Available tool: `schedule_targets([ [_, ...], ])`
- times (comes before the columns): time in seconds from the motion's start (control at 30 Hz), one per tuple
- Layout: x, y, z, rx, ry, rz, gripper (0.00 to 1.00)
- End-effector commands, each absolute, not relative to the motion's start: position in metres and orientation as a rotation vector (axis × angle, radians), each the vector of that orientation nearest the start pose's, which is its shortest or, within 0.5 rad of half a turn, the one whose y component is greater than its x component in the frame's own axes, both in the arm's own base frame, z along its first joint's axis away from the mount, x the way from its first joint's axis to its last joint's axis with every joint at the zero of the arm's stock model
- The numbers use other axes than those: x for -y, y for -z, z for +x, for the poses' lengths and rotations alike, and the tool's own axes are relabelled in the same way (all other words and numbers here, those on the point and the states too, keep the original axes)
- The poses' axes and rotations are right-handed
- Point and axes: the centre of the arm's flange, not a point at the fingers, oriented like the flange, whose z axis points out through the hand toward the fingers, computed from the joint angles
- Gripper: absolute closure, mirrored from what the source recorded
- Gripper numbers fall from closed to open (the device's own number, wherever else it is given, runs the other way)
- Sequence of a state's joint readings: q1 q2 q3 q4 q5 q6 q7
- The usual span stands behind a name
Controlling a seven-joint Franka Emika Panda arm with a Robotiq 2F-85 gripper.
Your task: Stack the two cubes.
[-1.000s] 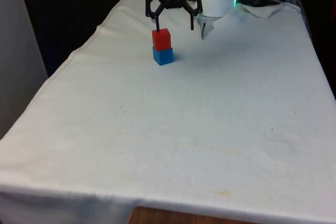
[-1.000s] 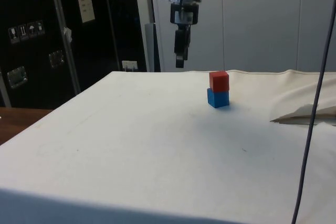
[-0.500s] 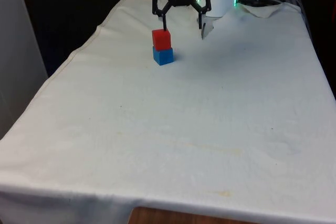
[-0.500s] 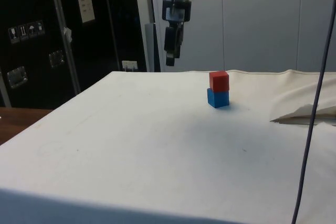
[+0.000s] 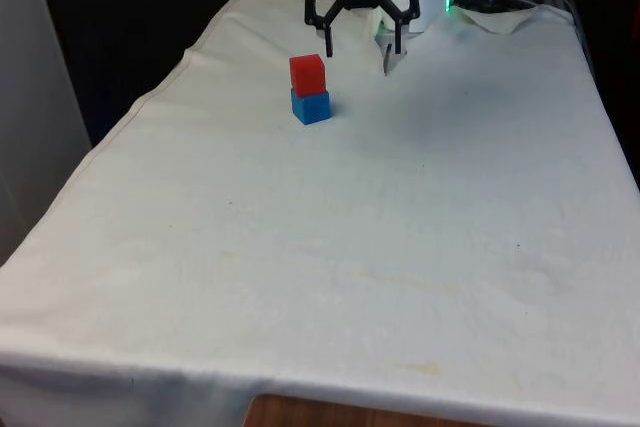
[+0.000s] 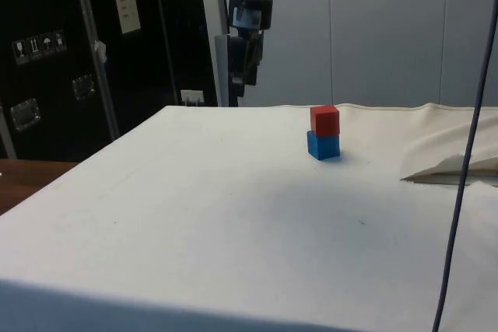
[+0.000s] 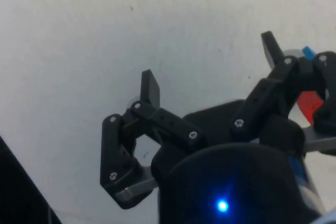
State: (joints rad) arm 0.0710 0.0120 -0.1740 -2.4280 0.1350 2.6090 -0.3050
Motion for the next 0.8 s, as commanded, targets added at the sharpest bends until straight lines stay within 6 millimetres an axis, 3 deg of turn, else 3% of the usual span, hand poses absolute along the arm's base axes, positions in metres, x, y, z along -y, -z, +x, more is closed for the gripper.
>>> schedule_targets([
  [0.0,0.052,-0.317,0.501,0.126,0.278,-3.091,0.0],
  [0.77,0.019,-0.323,0.516,0.001,0.301,-3.074,0.0],
])
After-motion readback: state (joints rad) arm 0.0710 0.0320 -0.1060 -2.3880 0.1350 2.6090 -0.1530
